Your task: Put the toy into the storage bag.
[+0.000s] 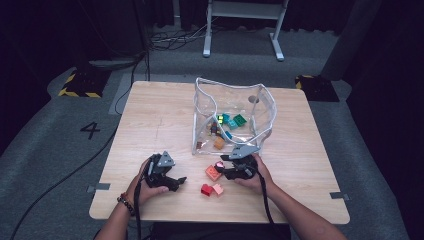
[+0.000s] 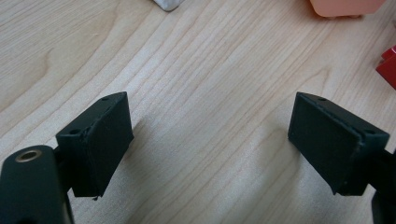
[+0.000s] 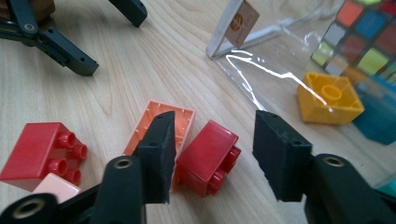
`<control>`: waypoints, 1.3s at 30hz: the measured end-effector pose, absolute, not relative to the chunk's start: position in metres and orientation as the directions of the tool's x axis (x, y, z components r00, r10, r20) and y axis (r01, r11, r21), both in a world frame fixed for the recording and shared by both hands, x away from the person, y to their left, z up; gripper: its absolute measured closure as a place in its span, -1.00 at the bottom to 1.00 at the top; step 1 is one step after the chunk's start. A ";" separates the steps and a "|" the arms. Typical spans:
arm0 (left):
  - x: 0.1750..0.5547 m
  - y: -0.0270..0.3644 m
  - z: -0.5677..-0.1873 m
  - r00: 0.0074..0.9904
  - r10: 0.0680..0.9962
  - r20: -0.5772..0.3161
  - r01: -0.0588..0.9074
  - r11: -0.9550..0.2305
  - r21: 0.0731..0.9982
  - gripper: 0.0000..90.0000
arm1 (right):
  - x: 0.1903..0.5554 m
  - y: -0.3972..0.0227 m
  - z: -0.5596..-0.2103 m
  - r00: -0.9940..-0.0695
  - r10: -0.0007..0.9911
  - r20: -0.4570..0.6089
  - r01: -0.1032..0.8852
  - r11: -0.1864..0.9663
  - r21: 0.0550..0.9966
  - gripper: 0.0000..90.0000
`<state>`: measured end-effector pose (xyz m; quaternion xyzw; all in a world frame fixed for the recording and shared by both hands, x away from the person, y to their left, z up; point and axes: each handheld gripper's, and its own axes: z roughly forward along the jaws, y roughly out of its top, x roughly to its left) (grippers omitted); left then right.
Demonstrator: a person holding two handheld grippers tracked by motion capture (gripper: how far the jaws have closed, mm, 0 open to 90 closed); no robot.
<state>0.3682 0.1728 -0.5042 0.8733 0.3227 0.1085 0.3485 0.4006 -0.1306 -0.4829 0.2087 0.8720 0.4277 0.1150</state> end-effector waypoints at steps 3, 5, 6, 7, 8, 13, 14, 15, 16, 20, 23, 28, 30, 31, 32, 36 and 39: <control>0.368 0.173 -0.504 0.768 0.640 -0.036 0.488 -0.548 0.679 -0.69 | 0.404 -0.133 -0.487 -0.879 0.478 0.005 0.296 0.536 0.791 0.30; 0.368 0.173 -0.504 0.768 0.639 -0.036 0.488 -0.549 0.679 -0.69 | 0.405 -0.135 -0.487 -0.884 0.466 0.030 0.306 0.530 0.791 0.38; 0.368 0.173 -0.504 0.768 0.640 -0.036 0.488 -0.548 0.679 -0.69 | 0.405 -0.137 -0.487 -0.885 0.464 0.041 0.312 0.525 0.792 0.44; 0.368 0.173 -0.504 0.768 0.639 -0.036 0.488 -0.548 0.679 -0.69 | 0.406 -0.139 -0.487 -0.884 0.465 0.038 0.311 0.526 0.791 0.47; 0.368 0.173 -0.504 0.767 0.640 -0.037 0.489 -0.546 0.680 -0.69 | 0.406 -0.140 -0.486 -0.886 0.461 0.056 0.319 0.517 0.794 0.47; 0.368 0.173 -0.504 0.768 0.640 -0.036 0.488 -0.548 0.679 -0.69 | 0.408 -0.145 -0.485 -0.886 0.462 0.040 0.305 0.515 0.801 0.50; 0.368 0.173 -0.504 0.768 0.640 -0.035 0.488 -0.548 0.679 -0.69 | 0.408 -0.145 -0.485 -0.883 0.468 0.038 0.308 0.517 0.798 0.50; 0.368 0.173 -0.504 0.767 0.641 -0.036 0.488 -0.547 0.680 -0.69 | 0.408 -0.145 -0.485 -0.883 0.468 0.039 0.309 0.518 0.797 0.51; 0.368 0.173 -0.504 0.768 0.639 -0.036 0.488 -0.549 0.679 -0.69 | 0.407 -0.146 -0.484 -0.881 0.472 0.043 0.317 0.518 0.794 0.51; 0.368 0.173 -0.504 0.768 0.639 -0.036 0.488 -0.549 0.679 -0.69 | 0.407 -0.150 -0.482 -0.878 0.478 0.030 0.316 0.530 0.787 0.60; 0.368 0.173 -0.504 0.767 0.641 -0.035 0.488 -0.547 0.680 -0.69 | 0.407 -0.154 -0.483 -0.881 0.472 0.016 0.302 0.536 0.788 0.60; 0.368 0.173 -0.504 0.768 0.639 -0.036 0.488 -0.548 0.679 -0.69 | 0.409 -0.156 -0.486 -0.879 0.477 0.002 0.297 0.544 0.785 0.33; 0.368 0.173 -0.504 0.767 0.640 -0.037 0.489 -0.546 0.680 -0.69 | 0.411 -0.156 -0.488 -0.880 0.474 -0.007 0.291 0.552 0.781 0.25; 0.368 0.173 -0.504 0.768 0.639 -0.036 0.488 -0.549 0.679 -0.69 | 0.411 -0.157 -0.490 -0.877 0.480 0.009 0.313 0.558 0.769 0.24; 0.368 0.173 -0.504 0.768 0.640 -0.033 0.487 -0.549 0.679 -0.69 | 0.412 -0.157 -0.491 -0.881 0.473 0.021 0.316 0.553 0.771 0.25; 0.368 0.173 -0.504 0.767 0.640 -0.031 0.487 -0.550 0.679 -0.69 | 0.410 -0.154 -0.495 -0.887 0.461 0.001 0.309 0.594 0.743 0.47; 0.368 0.173 -0.504 0.767 0.641 -0.035 0.488 -0.547 0.680 -0.69 | 0.410 -0.156 -0.496 -0.891 0.453 -0.023 0.293 0.612 0.735 0.50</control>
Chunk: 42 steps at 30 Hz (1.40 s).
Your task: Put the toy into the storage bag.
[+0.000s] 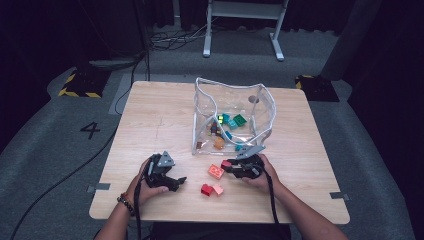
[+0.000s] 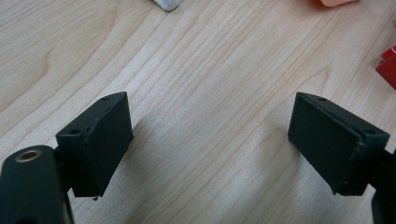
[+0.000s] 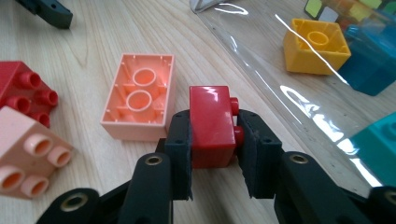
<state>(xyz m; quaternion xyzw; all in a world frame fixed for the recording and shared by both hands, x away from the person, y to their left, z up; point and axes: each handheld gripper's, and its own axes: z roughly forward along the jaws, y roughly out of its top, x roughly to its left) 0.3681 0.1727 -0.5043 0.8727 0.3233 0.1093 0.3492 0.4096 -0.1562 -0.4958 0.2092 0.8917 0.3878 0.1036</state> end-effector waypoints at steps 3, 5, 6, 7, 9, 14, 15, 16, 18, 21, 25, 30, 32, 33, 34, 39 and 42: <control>0.368 0.173 -0.504 0.768 0.639 -0.036 0.488 -0.549 0.679 -0.69 | 0.407 -0.161 -0.491 -0.889 0.457 -0.018 0.294 0.600 0.744 0.50; 0.368 0.173 -0.504 0.767 0.640 -0.037 0.489 -0.546 0.680 -0.69 | 0.406 -0.168 -0.489 -0.886 0.463 -0.013 0.300 0.596 0.745 0.50; 0.368 0.173 -0.504 0.768 0.639 -0.036 0.488 -0.549 0.679 -0.69 | 0.407 -0.171 -0.489 -0.894 0.447 -0.037 0.268 0.598 0.755 0.50; 0.368 0.173 -0.504 0.768 0.640 -0.030 0.485 -0.550 0.680 -0.69 | 0.405 -0.174 -0.488 -0.889 0.457 -0.028 0.281 0.594 0.754 0.50; 0.368 0.173 -0.504 0.768 0.639 -0.036 0.488 -0.548 0.680 -0.69 | 0.403 -0.182 -0.486 -0.885 0.464 -0.023 0.290 0.591 0.753 0.50; 0.368 0.173 -0.504 0.767 0.640 -0.036 0.488 -0.546 0.681 -0.69 | 0.399 -0.205 -0.476 -0.876 0.482 -0.017 0.292 0.559 0.776 0.50; 0.368 0.173 -0.504 0.767 0.641 -0.038 0.490 -0.546 0.680 -0.69 | 0.398 -0.210 -0.474 -0.874 0.486 -0.021 0.289 0.554 0.781 0.50; 0.368 0.173 -0.504 0.767 0.641 -0.034 0.487 -0.548 0.680 -0.69 | 0.396 -0.216 -0.472 -0.869 0.494 -0.020 0.294 0.549 0.782 0.50; 0.368 0.173 -0.504 0.768 0.639 -0.035 0.487 -0.548 0.679 -0.69 | 0.395 -0.228 -0.468 -0.857 0.515 -0.025 0.299 0.537 0.788 0.50; 0.368 0.173 -0.504 0.768 0.639 -0.034 0.487 -0.549 0.679 -0.69 | 0.393 -0.248 -0.461 -0.829 0.557 -0.051 0.302 0.524 0.796 0.50; 0.368 0.173 -0.504 0.768 0.639 -0.035 0.488 -0.549 0.679 -0.69 | 0.396 -0.280 -0.447 -0.798 0.601 -0.043 0.303 0.463 0.833 0.50; 0.368 0.173 -0.504 0.767 0.640 -0.037 0.489 -0.547 0.680 -0.69 | 0.404 -0.306 -0.432 -0.756 0.650 -0.071 0.293 0.434 0.852 0.50; 0.368 0.173 -0.504 0.768 0.639 -0.035 0.488 -0.548 0.679 -0.69 | 0.409 -0.313 -0.427 -0.743 0.665 -0.078 0.289 0.423 0.859 0.50; 0.368 0.173 -0.504 0.768 0.639 -0.035 0.488 -0.549 0.679 -0.69 | 0.412 -0.315 -0.424 -0.736 0.671 -0.085 0.285 0.422 0.861 0.50; 0.368 0.173 -0.504 0.768 0.639 -0.035 0.488 -0.549 0.679 -0.69 | 0.414 -0.318 -0.422 -0.726 0.682 -0.088 0.285 0.415 0.864 0.50; 0.368 0.173 -0.504 0.768 0.640 -0.037 0.489 -0.547 0.680 -0.69 | 0.429 -0.328 -0.415 -0.678 0.727 -0.104 0.292 0.397 0.870 0.50; 0.368 0.173 -0.504 0.768 0.639 -0.035 0.488 -0.549 0.679 -0.69 | 0.435 -0.333 -0.410 -0.657 0.745 -0.117 0.289 0.392 0.873 0.50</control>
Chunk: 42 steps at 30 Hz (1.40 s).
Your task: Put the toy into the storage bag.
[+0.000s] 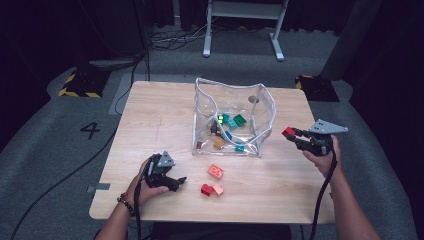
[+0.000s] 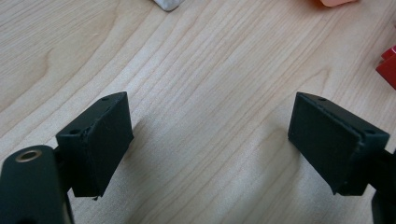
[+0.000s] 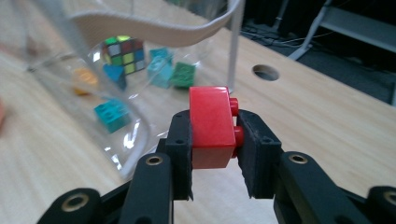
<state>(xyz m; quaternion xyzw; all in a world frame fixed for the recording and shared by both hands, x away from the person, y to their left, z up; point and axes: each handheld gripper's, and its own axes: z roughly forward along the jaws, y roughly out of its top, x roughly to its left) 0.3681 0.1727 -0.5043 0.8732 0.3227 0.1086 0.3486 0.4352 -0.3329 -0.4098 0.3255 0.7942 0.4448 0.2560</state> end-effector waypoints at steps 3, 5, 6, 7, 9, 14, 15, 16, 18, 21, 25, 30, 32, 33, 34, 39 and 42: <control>0.368 0.173 -0.504 0.767 0.641 -0.032 0.486 -0.548 0.681 -0.69 | 0.442 -0.338 -0.401 -0.645 0.758 -0.100 0.287 0.361 0.887 0.50; 0.368 0.173 -0.504 0.766 0.642 -0.032 0.487 -0.548 0.681 -0.69 | 0.448 -0.341 -0.393 -0.641 0.762 -0.095 0.283 0.349 0.893 0.50; 0.368 0.173 -0.504 0.767 0.641 -0.033 0.487 -0.547 0.681 -0.69 | 0.451 -0.342 -0.389 -0.642 0.762 -0.087 0.282 0.340 0.897 0.50; 0.368 0.173 -0.504 0.766 0.642 -0.034 0.488 -0.547 0.681 -0.69 | 0.453 -0.342 -0.385 -0.635 0.767 -0.090 0.285 0.341 0.896 0.50; 0.368 0.173 -0.504 0.767 0.641 -0.037 0.489 -0.546 0.680 -0.69 | 0.458 -0.343 -0.376 -0.628 0.771 -0.100 0.278 0.342 0.898 0.50; 0.368 0.173 -0.504 0.767 0.641 -0.037 0.489 -0.546 0.680 -0.69 | 0.472 -0.344 -0.354 -0.624 0.775 -0.103 0.265 0.334 0.905 0.50; 0.368 0.173 -0.504 0.767 0.641 -0.037 0.489 -0.546 0.680 -0.69 | 0.474 -0.343 -0.350 -0.621 0.776 -0.107 0.261 0.334 0.906 0.50; 0.368 0.173 -0.504 0.767 0.641 -0.037 0.489 -0.546 0.680 -0.69 | 0.476 -0.342 -0.345 -0.616 0.779 -0.117 0.257 0.339 0.905 0.50; 0.368 0.173 -0.504 0.767 0.641 -0.037 0.489 -0.546 0.681 -0.69 | 0.480 -0.340 -0.338 -0.618 0.778 -0.116 0.252 0.336 0.908 0.50; 0.368 0.173 -0.504 0.767 0.641 -0.037 0.489 -0.546 0.680 -0.69 | 0.488 -0.335 -0.328 -0.625 0.774 -0.105 0.244 0.322 0.915 0.50; 0.368 0.173 -0.504 0.767 0.641 -0.037 0.489 -0.546 0.680 -0.69 | 0.491 -0.322 -0.319 -0.637 0.760 -0.128 0.231 0.346 0.909 0.50; 0.368 0.173 -0.504 0.767 0.641 -0.037 0.489 -0.546 0.680 -0.69 | 0.493 -0.308 -0.311 -0.658 0.742 -0.129 0.216 0.351 0.911 0.50; 0.368 0.173 -0.504 0.767 0.641 -0.037 0.489 -0.546 0.680 -0.69 | 0.495 -0.304 -0.309 -0.677 0.727 -0.118 0.206 0.341 0.917 0.50; 0.368 0.173 -0.504 0.767 0.641 -0.037 0.489 -0.546 0.680 -0.69 | 0.495 -0.302 -0.308 -0.682 0.723 -0.107 0.208 0.332 0.920 0.50; 0.368 0.173 -0.504 0.767 0.641 -0.037 0.489 -0.546 0.680 -0.69 | 0.496 -0.300 -0.307 -0.685 0.721 -0.100 0.212 0.329 0.920 0.50; 0.368 0.173 -0.504 0.767 0.641 -0.039 0.490 -0.545 0.680 -0.69 | 0.500 -0.288 -0.304 -0.709 0.698 -0.099 0.202 0.335 0.920 0.50; 0.368 0.173 -0.504 0.767 0.641 -0.040 0.490 -0.544 0.680 -0.69 | 0.502 -0.279 -0.302 -0.727 0.678 -0.109 0.190 0.351 0.917 0.50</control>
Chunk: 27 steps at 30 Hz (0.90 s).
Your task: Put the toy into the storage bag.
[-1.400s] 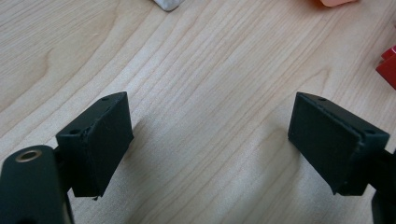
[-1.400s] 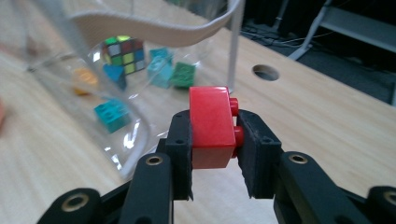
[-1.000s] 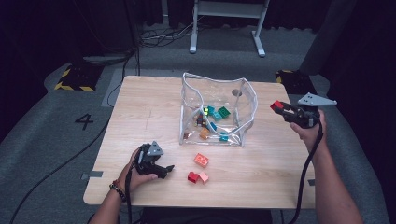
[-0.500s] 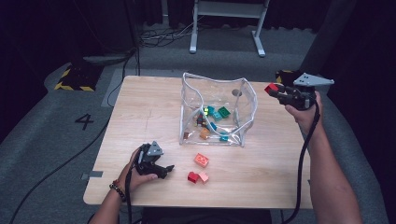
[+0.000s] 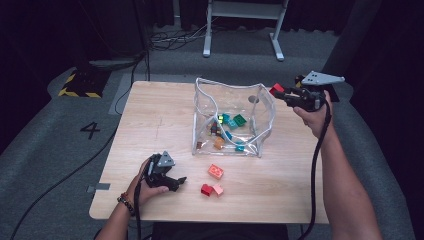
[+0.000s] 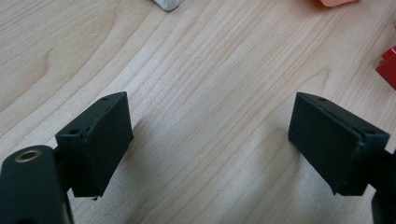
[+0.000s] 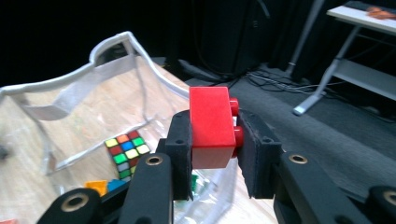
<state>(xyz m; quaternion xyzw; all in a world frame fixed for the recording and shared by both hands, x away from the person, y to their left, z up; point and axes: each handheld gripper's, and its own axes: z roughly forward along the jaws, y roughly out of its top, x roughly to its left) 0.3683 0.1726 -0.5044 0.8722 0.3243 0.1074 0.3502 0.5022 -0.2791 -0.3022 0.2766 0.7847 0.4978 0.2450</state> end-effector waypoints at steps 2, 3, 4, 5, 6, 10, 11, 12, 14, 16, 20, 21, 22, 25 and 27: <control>0.368 0.173 -0.504 0.767 0.641 -0.039 0.490 -0.545 0.680 -0.69 | 0.503 -0.272 -0.301 -0.736 0.669 -0.106 0.190 0.355 0.916 0.50; 0.368 0.172 -0.505 0.766 0.642 -0.043 0.493 -0.542 0.681 -0.69 | 0.504 -0.269 -0.300 -0.737 0.666 -0.112 0.189 0.362 0.913 0.50; 0.368 0.172 -0.505 0.764 0.643 -0.046 0.495 -0.540 0.681 -0.69 | 0.505 -0.265 -0.300 -0.739 0.663 -0.117 0.186 0.368 0.911 0.50; 0.368 0.173 -0.504 0.767 0.640 -0.039 0.490 -0.545 0.680 -0.69 | 0.505 -0.261 -0.299 -0.740 0.664 -0.110 0.196 0.368 0.909 0.50; 0.368 0.172 -0.505 0.766 0.641 -0.043 0.492 -0.543 0.680 -0.69 | 0.507 -0.255 -0.299 -0.750 0.649 -0.123 0.178 0.378 0.909 0.50; 0.368 0.172 -0.505 0.765 0.642 -0.047 0.495 -0.540 0.681 -0.69 | 0.508 -0.236 -0.299 -0.772 0.618 -0.145 0.169 0.421 0.891 0.50; 0.368 0.172 -0.505 0.765 0.642 -0.047 0.495 -0.540 0.681 -0.69 | 0.509 -0.233 -0.299 -0.776 0.611 -0.156 0.164 0.435 0.885 0.50; 0.368 0.172 -0.505 0.765 0.642 -0.046 0.494 -0.540 0.681 -0.69 | 0.509 -0.228 -0.300 -0.782 0.602 -0.162 0.163 0.449 0.879 0.50; 0.368 0.172 -0.505 0.765 0.643 -0.047 0.495 -0.540 0.681 -0.69 | 0.509 -0.220 -0.300 -0.797 0.577 -0.181 0.152 0.481 0.863 0.50; 0.368 0.172 -0.505 0.765 0.642 -0.045 0.494 -0.541 0.681 -0.69 | 0.509 -0.213 -0.301 -0.809 0.555 -0.194 0.146 0.508 0.849 0.50; 0.368 0.173 -0.504 0.769 0.638 -0.036 0.488 -0.550 0.678 -0.69 | 0.512 -0.201 -0.303 -0.826 0.523 -0.210 0.142 0.553 0.821 0.50; 0.368 0.173 -0.504 0.769 0.638 -0.036 0.488 -0.550 0.678 -0.69 | 0.513 -0.199 -0.304 -0.828 0.518 -0.215 0.143 0.566 0.812 0.50; 0.368 0.173 -0.504 0.769 0.638 -0.037 0.488 -0.549 0.678 -0.69 | 0.515 -0.196 -0.304 -0.834 0.509 -0.213 0.146 0.576 0.804 0.50; 0.368 0.173 -0.504 0.769 0.639 -0.035 0.488 -0.550 0.678 -0.69 | 0.518 -0.187 -0.307 -0.854 0.473 -0.216 0.152 0.624 0.767 0.50; 0.368 0.173 -0.504 0.769 0.639 -0.035 0.488 -0.550 0.678 -0.69 | 0.521 -0.180 -0.309 -0.861 0.457 -0.222 0.162 0.661 0.733 0.50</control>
